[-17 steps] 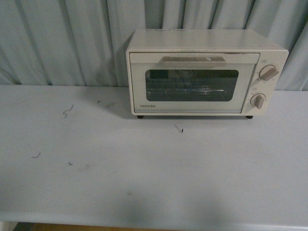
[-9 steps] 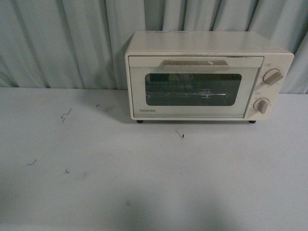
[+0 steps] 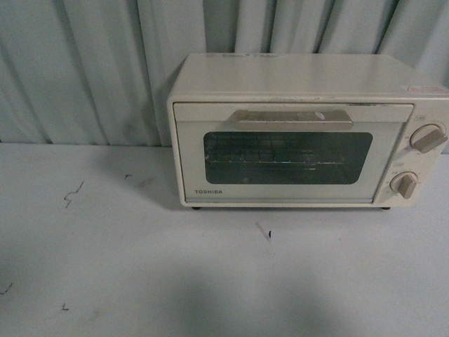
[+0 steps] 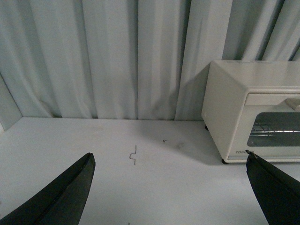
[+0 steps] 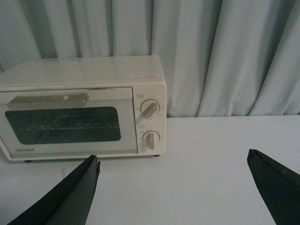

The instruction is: Open oven

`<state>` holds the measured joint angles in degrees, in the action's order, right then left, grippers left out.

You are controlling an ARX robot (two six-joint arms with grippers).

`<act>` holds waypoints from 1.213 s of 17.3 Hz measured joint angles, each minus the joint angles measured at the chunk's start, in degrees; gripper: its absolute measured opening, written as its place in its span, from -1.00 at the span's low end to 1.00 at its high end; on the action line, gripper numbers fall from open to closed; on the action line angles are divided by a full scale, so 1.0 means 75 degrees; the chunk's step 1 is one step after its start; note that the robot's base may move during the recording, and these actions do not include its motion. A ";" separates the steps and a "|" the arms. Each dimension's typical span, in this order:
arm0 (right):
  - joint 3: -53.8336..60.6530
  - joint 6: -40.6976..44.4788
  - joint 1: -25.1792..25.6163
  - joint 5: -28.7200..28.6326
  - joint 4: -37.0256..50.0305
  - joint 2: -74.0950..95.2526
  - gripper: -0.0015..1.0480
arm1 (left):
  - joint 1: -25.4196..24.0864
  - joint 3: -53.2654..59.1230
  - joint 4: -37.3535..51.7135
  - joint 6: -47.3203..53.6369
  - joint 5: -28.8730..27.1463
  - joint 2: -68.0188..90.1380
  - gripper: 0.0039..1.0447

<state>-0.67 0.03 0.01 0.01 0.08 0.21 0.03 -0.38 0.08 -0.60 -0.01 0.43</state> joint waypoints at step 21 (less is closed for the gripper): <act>0.0000 0.0000 0.0000 -0.0003 -0.0038 0.0003 0.87 | 0.4817 -0.4712 0.5231 -1.2732 -0.1912 1.4274 0.88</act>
<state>-0.67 0.03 0.01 -0.01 -0.21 0.23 36.16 -35.73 39.31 -96.09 -14.35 107.48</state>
